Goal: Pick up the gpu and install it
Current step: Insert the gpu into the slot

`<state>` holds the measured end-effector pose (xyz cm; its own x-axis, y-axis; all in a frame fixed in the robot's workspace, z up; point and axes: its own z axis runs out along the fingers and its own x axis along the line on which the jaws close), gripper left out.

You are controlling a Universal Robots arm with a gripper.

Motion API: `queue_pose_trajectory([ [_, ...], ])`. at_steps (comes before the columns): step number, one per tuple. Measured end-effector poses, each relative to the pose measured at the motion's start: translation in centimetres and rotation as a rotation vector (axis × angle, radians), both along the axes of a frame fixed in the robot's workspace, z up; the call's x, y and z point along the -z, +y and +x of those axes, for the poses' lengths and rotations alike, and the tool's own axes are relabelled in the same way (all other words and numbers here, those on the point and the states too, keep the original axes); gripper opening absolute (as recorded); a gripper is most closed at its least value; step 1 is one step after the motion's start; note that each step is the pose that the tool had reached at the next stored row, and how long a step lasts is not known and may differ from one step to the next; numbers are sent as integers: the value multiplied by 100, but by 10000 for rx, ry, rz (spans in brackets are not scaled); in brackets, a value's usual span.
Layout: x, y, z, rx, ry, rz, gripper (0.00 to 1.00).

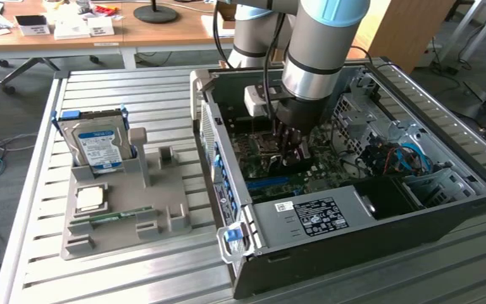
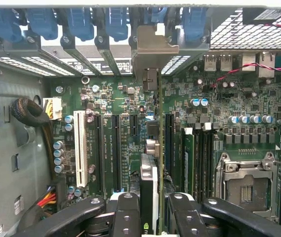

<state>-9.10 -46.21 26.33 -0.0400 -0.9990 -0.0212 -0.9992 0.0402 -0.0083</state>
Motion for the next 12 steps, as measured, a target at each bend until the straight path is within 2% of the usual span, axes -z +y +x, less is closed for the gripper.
queue_pose_trajectory([
  [12,2,-15,0,0,-1,3,27],
])
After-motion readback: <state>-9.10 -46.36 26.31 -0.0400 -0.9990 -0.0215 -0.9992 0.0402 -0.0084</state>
